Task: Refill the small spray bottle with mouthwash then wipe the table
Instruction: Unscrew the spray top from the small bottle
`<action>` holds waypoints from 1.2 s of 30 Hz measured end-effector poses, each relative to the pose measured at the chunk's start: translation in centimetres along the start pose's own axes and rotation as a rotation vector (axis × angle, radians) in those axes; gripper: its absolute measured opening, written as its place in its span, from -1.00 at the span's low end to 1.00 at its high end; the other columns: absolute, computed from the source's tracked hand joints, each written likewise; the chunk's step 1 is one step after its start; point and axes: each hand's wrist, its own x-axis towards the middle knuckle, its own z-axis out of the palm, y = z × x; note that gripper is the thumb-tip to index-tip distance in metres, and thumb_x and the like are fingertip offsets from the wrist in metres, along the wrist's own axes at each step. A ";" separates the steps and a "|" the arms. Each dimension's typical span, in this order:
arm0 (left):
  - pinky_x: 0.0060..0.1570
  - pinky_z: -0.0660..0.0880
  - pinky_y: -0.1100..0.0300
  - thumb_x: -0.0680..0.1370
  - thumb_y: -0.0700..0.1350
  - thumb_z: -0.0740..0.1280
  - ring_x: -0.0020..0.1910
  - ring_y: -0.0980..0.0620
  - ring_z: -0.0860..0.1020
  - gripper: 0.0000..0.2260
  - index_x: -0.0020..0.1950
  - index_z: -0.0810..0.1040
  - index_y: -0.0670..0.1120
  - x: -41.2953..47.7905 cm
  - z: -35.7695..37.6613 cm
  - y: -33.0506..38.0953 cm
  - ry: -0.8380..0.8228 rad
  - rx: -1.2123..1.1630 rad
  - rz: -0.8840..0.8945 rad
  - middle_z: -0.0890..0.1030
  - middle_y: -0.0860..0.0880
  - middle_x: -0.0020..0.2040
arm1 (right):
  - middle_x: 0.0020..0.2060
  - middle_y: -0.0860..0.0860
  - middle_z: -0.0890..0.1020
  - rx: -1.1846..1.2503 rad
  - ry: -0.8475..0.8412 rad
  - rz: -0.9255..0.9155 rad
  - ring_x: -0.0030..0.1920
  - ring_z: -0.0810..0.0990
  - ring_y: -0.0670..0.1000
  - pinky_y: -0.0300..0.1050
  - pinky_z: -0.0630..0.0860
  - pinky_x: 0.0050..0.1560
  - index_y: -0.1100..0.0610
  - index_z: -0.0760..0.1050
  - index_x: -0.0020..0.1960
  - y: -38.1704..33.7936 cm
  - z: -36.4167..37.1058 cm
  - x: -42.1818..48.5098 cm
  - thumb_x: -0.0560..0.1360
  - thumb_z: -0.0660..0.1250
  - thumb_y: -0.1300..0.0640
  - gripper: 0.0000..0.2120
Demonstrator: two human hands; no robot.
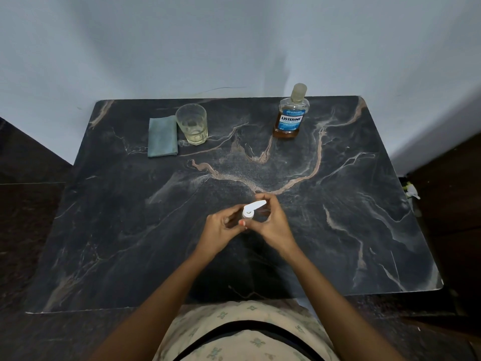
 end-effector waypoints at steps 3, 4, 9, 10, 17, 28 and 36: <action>0.02 0.47 0.44 0.35 -0.42 0.40 -0.06 0.34 0.57 -0.53 0.16 0.46 -0.04 0.0 0.1 0.2 0.001 -0.033 -0.010 0.59 0.04 0.02 | -0.21 -0.01 0.56 -0.090 0.067 -0.037 -0.20 0.50 -0.13 -0.47 0.39 -0.18 0.17 0.48 -0.10 -0.3 0.0 0.0 0.25 0.53 0.28 -0.70; 0.03 0.46 0.44 0.34 -0.42 0.40 -0.04 0.33 0.57 -0.52 0.17 0.46 -0.05 0.0 0.1 0.1 -0.002 -0.034 -0.011 0.59 0.01 0.03 | -0.26 -0.06 0.57 -0.099 0.073 -0.048 -0.22 0.51 -0.18 -0.47 0.40 -0.18 0.15 0.50 -0.13 -0.5 -0.2 -0.1 0.26 0.52 0.28 -0.74; 0.14 0.46 0.34 0.35 -0.37 0.42 0.04 0.23 0.57 -0.53 0.19 0.47 -0.04 0.0 0.1 -0.2 0.000 -0.032 -0.021 0.60 -0.05 0.07 | -0.16 -0.17 0.58 -0.124 0.000 -0.120 -0.09 0.52 -0.27 -0.51 0.37 -0.02 0.07 0.52 -0.06 -0.5 -0.6 -0.7 0.33 0.43 0.33 -0.74; 0.13 0.45 0.35 0.36 -0.37 0.42 0.04 0.24 0.57 -0.54 0.20 0.47 -0.05 0.0 0.0 -0.2 -0.002 -0.031 -0.018 0.60 -0.05 0.08 | -0.12 -0.16 0.57 -0.138 -0.010 -0.122 -0.04 0.51 -0.22 -0.52 0.35 0.01 0.09 0.52 0.00 -0.5 -0.5 -0.8 0.34 0.42 0.33 -0.72; 0.03 0.47 0.40 0.38 -0.39 0.39 -0.02 0.27 0.58 -0.60 0.19 0.50 -0.16 0.0 0.1 -0.1 0.000 -0.044 -0.019 0.61 -0.08 0.06 | -0.15 -0.05 0.54 -0.233 0.051 -0.168 -0.16 0.47 -0.20 -0.41 0.38 -0.11 0.13 0.49 -0.05 -0.7 0.5 -0.5 0.31 0.44 0.30 -0.74; -0.01 0.49 0.39 0.39 -0.38 0.38 -0.08 0.28 0.60 -0.57 0.01 0.51 0.15 -0.3 0.2 0.1 0.029 -0.042 0.006 0.64 0.06 -0.04 | -0.11 -0.12 0.47 -0.174 0.082 -0.124 -0.05 0.45 -0.12 -0.33 0.37 -0.01 0.03 0.42 -0.05 -0.5 0.6 -0.8 0.29 0.48 0.27 -0.65; 0.09 0.47 0.35 0.37 -0.36 0.41 -0.01 0.29 0.57 -0.53 0.02 0.49 0.19 -0.2 0.2 -0.1 0.022 -0.042 0.003 0.60 0.15 -0.02 | -0.04 -0.12 0.54 -0.109 0.033 -0.100 0.02 0.41 -0.32 -0.57 0.26 0.03 -0.01 0.45 0.01 -0.7 0.2 -1.4 0.32 0.37 0.37 -0.62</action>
